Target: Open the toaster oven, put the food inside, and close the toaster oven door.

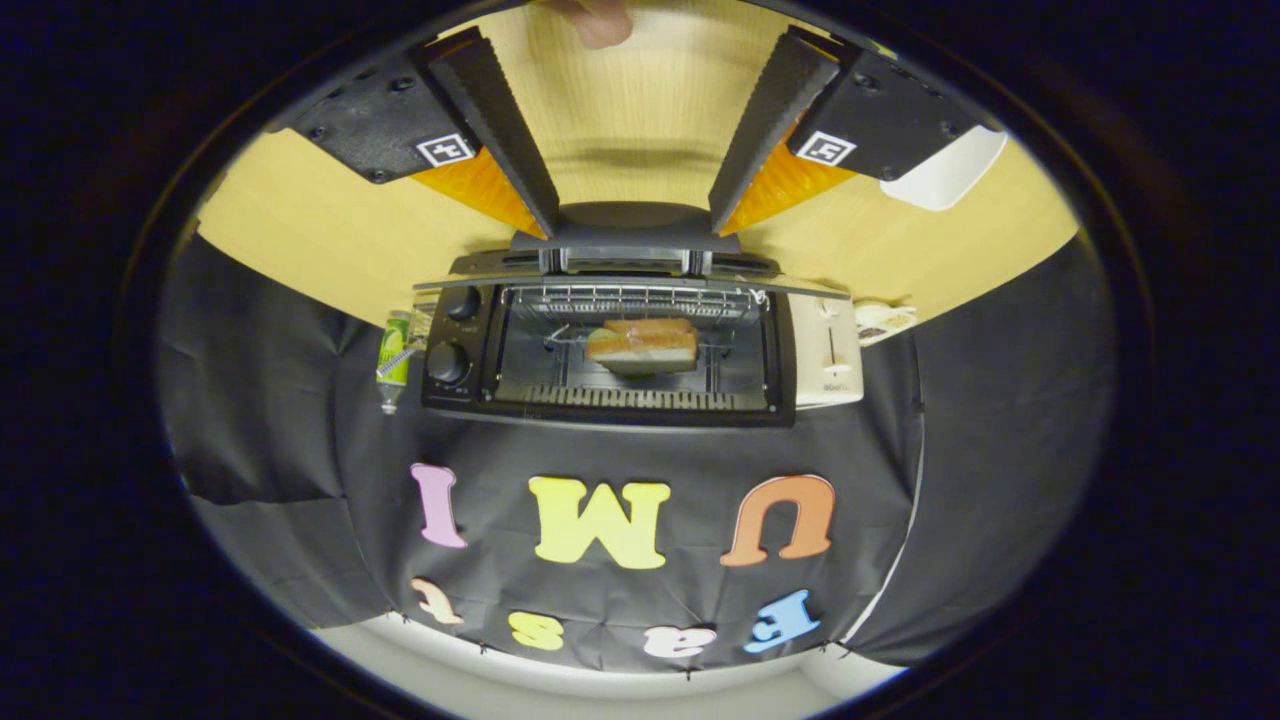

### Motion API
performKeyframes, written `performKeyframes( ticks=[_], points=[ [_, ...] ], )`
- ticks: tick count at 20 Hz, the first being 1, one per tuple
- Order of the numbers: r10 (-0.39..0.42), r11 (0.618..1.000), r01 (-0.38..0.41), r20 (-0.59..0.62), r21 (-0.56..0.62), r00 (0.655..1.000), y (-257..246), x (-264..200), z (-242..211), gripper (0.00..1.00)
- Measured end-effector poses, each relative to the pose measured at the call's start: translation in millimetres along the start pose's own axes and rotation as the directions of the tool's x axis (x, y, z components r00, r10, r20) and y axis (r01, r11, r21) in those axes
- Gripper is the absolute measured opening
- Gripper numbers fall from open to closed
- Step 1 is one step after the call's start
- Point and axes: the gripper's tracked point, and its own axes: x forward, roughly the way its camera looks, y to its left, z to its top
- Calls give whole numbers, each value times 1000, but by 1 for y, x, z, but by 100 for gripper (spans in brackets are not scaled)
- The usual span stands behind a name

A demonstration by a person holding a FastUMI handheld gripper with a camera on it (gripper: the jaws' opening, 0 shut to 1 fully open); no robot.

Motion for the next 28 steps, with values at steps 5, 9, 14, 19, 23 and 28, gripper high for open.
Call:
performKeyframes(
  ticks=[5, 9, 14, 19, 23, 28],
  points=[
    [-10, 999, 13, 56, -49, 998, 1, 18, 33, 100],
    [1, 1000, -1, 48, -4, 999, -7, 18, 42, 100],
    [-11, 999, 5, 102, 54, 995, -44, -8, 63, 100],
    [-29, 997, 23, 74, 78, 997, -75, -52, 92, 100],
    [-53, 996, 44, 109, 81, 993, -87, -108, 139, 100],
    [-39, 998, 32, 144, 52, 989, -89, -176, 193, 100]
  ],
)
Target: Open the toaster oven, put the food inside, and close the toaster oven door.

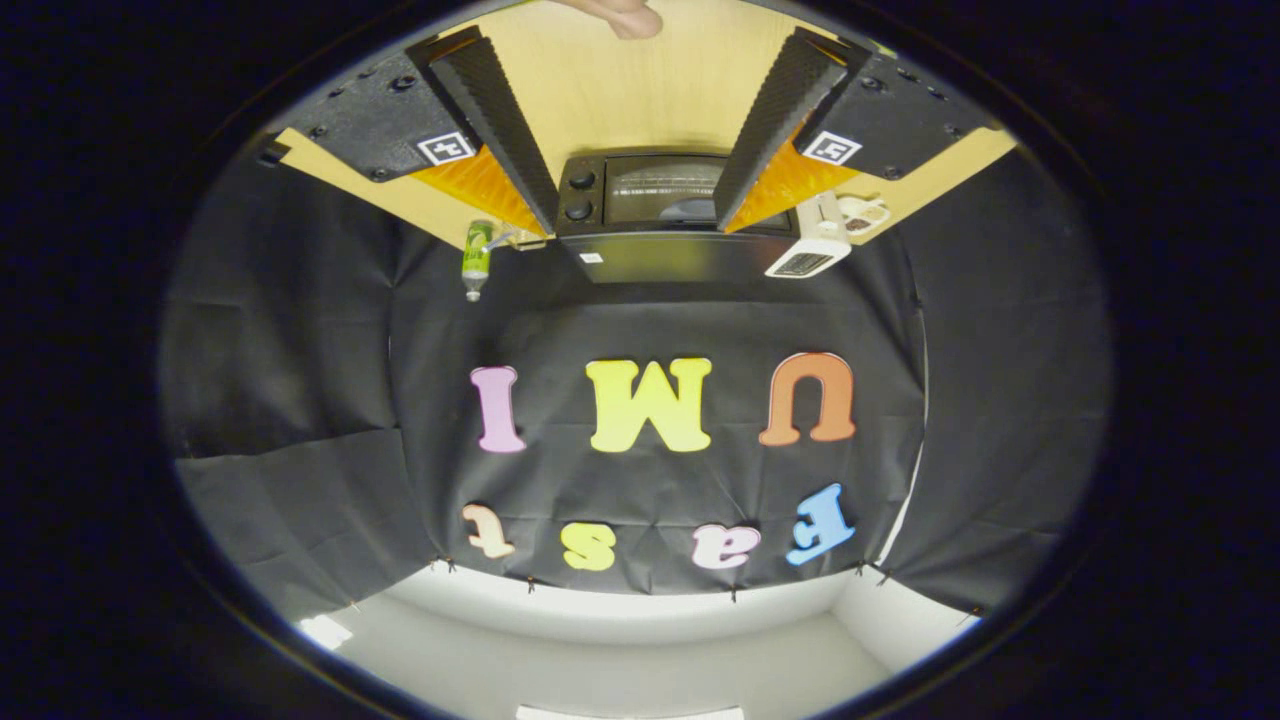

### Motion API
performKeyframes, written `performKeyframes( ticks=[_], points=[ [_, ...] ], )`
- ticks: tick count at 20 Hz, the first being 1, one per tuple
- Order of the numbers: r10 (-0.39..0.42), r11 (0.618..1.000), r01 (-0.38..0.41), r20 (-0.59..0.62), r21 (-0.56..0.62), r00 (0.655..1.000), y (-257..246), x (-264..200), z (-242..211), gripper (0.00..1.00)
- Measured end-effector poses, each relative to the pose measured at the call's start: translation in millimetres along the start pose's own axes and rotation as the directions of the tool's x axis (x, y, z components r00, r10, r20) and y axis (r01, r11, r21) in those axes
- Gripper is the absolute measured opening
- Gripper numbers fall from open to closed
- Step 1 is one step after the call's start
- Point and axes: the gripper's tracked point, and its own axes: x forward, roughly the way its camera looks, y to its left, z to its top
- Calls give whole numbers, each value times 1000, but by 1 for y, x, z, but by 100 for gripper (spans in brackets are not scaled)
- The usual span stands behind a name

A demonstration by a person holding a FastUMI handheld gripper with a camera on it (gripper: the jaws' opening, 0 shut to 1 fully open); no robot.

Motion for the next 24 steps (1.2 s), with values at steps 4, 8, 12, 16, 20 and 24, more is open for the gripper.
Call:
performKeyframes(
  ticks=[4, 8, 12, 16, 20, 24],
  points=[
    [8, 999, -6, 60, -33, 998, 2, -38, 41, 100],
    [18, 999, -13, 113, -48, 993, 6, -69, 68, 100],
    [33, 999, -30, 136, -25, 990, 9, -83, 78, 100],
    [13, 999, -17, 141, 33, 990, -4, -81, 78, 100],
    [-9, 993, -5, 122, 115, 993, -20, -73, 71, 100],
    [6, 991, -19, 94, 136, 996, -24, -68, 64, 100]
  ],
)
